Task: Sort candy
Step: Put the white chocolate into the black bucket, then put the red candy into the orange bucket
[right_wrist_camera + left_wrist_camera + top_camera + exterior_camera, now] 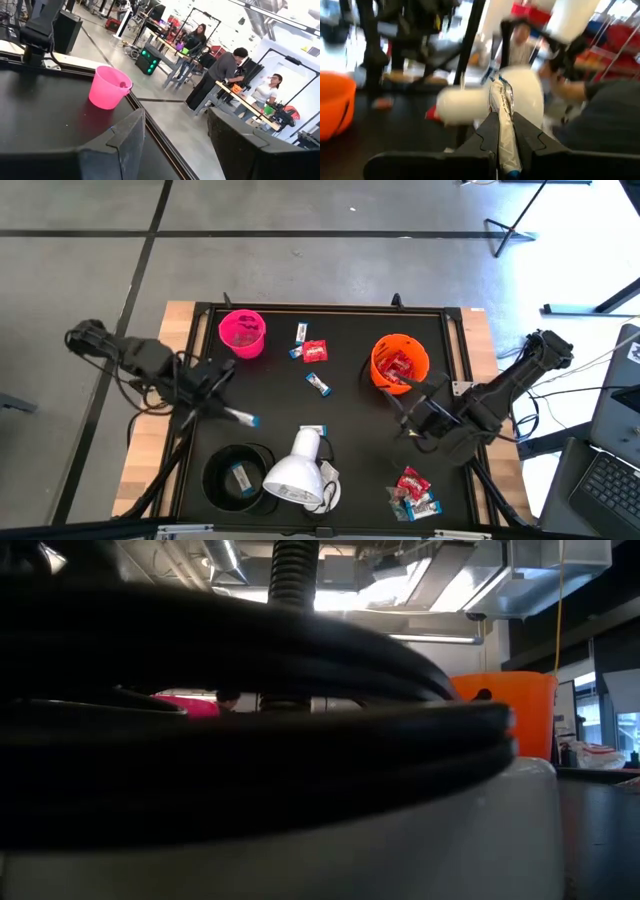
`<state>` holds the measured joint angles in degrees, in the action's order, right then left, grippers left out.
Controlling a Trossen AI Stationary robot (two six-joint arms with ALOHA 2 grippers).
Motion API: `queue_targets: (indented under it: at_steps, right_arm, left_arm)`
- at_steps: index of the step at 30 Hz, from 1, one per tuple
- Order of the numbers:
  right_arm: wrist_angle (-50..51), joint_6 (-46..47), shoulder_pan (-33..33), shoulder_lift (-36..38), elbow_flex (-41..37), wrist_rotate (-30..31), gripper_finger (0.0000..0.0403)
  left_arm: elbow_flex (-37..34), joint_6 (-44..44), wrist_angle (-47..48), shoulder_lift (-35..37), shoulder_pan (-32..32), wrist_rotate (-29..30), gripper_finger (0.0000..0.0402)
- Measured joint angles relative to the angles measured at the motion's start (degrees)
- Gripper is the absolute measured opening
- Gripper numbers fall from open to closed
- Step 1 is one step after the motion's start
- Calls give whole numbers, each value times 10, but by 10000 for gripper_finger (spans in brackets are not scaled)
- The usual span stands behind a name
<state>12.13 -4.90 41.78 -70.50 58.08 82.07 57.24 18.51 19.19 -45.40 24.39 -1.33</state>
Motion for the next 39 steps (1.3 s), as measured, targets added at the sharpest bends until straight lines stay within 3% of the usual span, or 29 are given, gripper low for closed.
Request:
queue_targets:
  at_steps: [6,13,21,30,34,39]
  right_arm:
    - [0,0,-1,0,0,0,213]
    - [0,0,-1,0,0,0,213]
    - [-1,0,-2,0,0,0,213]
    - [-2,0,-1,0,0,-7,213]
    - [-12,3,-1,0,0,-69,213]
    - [-4,43,11,12,1,-270,213]
  left_arm:
    - [45,51,175,-64,86,68,15]
    - [66,249,363,-176,158,2,15]
    - [66,310,336,-264,190,-29,41]
    - [66,306,331,-271,176,-33,116]
    - [74,305,331,-249,149,-45,125]
    - [104,213,328,-231,135,60,123]
